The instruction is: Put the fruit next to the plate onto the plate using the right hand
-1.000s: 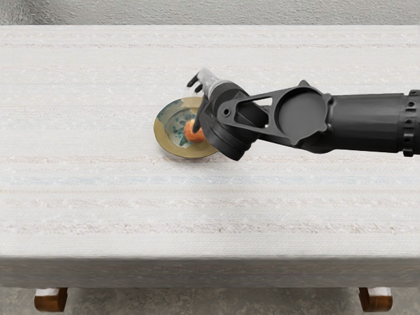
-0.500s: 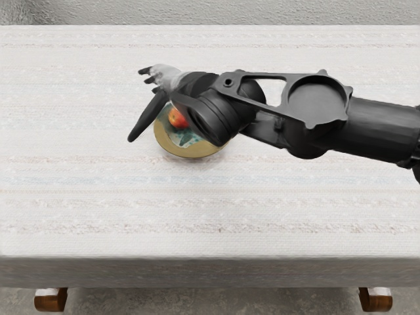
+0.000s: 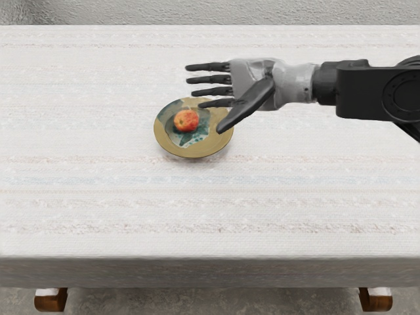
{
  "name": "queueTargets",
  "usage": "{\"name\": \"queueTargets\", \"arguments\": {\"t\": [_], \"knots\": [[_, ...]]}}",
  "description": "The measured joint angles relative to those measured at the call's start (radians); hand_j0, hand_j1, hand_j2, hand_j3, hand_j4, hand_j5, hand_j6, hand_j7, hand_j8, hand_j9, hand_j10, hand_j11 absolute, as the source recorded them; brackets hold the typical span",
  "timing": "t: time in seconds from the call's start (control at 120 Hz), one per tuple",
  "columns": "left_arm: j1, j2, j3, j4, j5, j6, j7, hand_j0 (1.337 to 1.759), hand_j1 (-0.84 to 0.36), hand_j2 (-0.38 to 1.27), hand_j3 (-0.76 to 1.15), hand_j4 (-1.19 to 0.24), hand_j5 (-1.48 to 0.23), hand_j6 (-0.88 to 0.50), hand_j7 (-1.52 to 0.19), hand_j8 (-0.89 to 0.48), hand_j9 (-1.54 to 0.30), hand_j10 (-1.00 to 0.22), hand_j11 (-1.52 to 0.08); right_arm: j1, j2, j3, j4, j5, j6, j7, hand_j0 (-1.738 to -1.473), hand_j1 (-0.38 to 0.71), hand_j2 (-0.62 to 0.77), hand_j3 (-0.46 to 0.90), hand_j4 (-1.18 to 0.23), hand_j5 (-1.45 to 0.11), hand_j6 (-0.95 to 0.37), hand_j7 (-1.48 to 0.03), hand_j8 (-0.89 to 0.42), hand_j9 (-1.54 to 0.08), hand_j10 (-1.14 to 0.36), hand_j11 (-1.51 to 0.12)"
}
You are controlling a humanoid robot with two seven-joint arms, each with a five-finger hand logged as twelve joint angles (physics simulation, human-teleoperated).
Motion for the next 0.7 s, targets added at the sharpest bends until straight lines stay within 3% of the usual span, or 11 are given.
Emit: {"name": "queueTargets", "arguments": {"t": [0.217,0.392,0.7], "knots": [[0.0,0.0,0.0,0.0,0.0,0.0,0.0,1.658,0.07,0.05,0.0,-0.23,-0.3,-0.23,-0.3,-0.23,-0.3,-0.23,-0.3,-0.228,-0.26,0.117,0.038,0.18,0.328,0.0,-1.658,-0.29,-0.01,0.0,-0.05,-0.06,-0.05,-0.06,-0.05,-0.06,-0.05,-0.06],[0.0,0.0,-0.001,0.0,0.0,0.0,0.0,1.658,0.07,0.05,0.0,-0.23,-0.3,-0.23,-0.3,-0.23,-0.3,-0.23,-0.3,-0.348,-0.446,0.144,0.02,0.351,0.415,0.0,-1.658,-0.29,-0.01,0.0,-0.04,-0.06,-0.04,-0.06,-0.04,-0.06,-0.04,-0.06],[0.0,0.0,-0.002,0.0,0.0,0.0,0.0,1.658,0.07,0.05,0.0,-0.23,-0.3,-0.23,-0.3,-0.23,-0.3,-0.23,-0.3,-0.418,-0.516,0.149,-0.017,0.418,0.435,0.0,-1.658,-0.29,-0.01,0.0,-0.04,-0.06,-0.04,-0.06,-0.04,-0.06,-0.04,-0.06]]}}
